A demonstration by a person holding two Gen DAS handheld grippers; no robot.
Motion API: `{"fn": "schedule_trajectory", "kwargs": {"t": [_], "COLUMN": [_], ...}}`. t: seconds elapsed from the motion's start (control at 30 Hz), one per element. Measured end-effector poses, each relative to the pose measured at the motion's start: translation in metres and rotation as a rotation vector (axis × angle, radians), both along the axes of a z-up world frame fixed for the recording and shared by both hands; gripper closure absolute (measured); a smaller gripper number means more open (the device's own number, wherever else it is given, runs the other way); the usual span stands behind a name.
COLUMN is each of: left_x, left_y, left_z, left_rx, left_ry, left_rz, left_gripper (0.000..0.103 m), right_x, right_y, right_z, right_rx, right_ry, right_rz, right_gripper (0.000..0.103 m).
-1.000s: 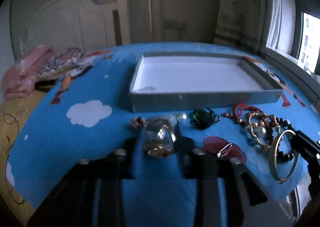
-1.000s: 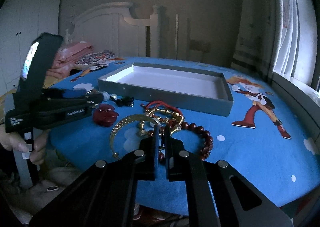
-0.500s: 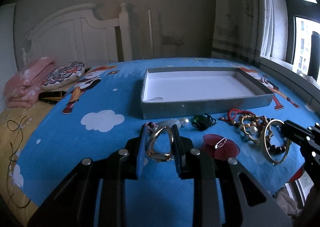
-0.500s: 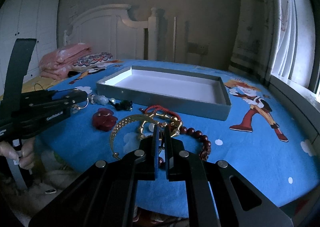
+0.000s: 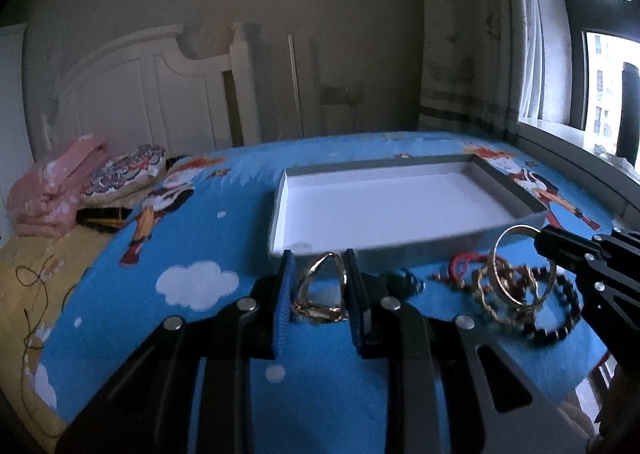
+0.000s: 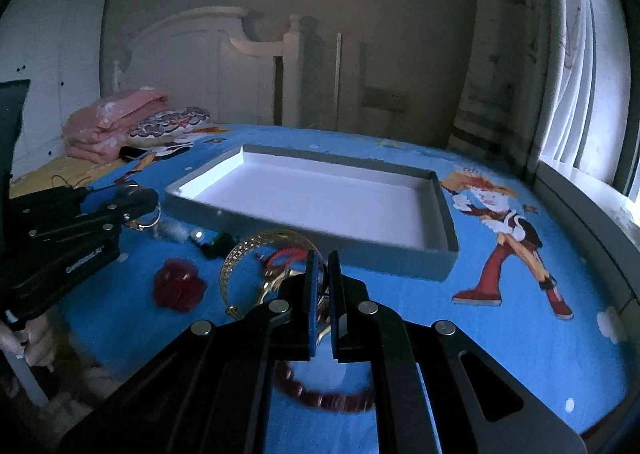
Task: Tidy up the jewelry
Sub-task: 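Carry bangle and ring into the white tray and open both tools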
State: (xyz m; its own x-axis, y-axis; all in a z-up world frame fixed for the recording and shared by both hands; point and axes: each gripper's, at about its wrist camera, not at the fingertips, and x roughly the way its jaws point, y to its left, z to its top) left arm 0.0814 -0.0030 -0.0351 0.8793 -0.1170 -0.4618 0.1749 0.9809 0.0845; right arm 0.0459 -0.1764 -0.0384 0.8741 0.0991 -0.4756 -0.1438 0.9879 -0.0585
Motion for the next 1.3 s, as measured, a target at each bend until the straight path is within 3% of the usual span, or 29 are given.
{"fn": "schedule_trajectory", "kwargs": {"t": [0.33,0.63,0.87,1.23,1.27,1.3], "left_x": [0.045,0.121,0.157,0.185,0.187,0.186], "left_y": [-0.018,-0.037,-0.043,-0.053,-0.053,-0.052], "left_z": [0.024,0.034,0.032,0.019,0.019,0.019], "left_rx": [0.001,0.025,0.06,0.115,0.114,0.116], "left_ry": [0.014,0.095,0.102,0.12,0.117,0.115], "left_rz": [-0.012,0.022,0.072,0.112,0.12,0.126], "left_gripper": [0.079,0.079,0.079,0.078,0.076,0.059], "right_x": [0.05,0.12,0.159,0.188,0.19,0.191], "right_y": [-0.009,-0.022,-0.031,-0.04,-0.039,-0.039], "right_z": [0.023,0.043,0.034,0.018,0.017,0.016], "right_rx": [-0.005,0.002,0.016,0.006,0.002,-0.009], "right_ry": [0.003,0.054,0.118,0.188,0.197,0.203], "right_rz": [-0.04,-0.083,-0.129,-0.175,-0.172,-0.174], "right_gripper": [0.098,0.098,0.097,0.096,0.095,0.092]}}
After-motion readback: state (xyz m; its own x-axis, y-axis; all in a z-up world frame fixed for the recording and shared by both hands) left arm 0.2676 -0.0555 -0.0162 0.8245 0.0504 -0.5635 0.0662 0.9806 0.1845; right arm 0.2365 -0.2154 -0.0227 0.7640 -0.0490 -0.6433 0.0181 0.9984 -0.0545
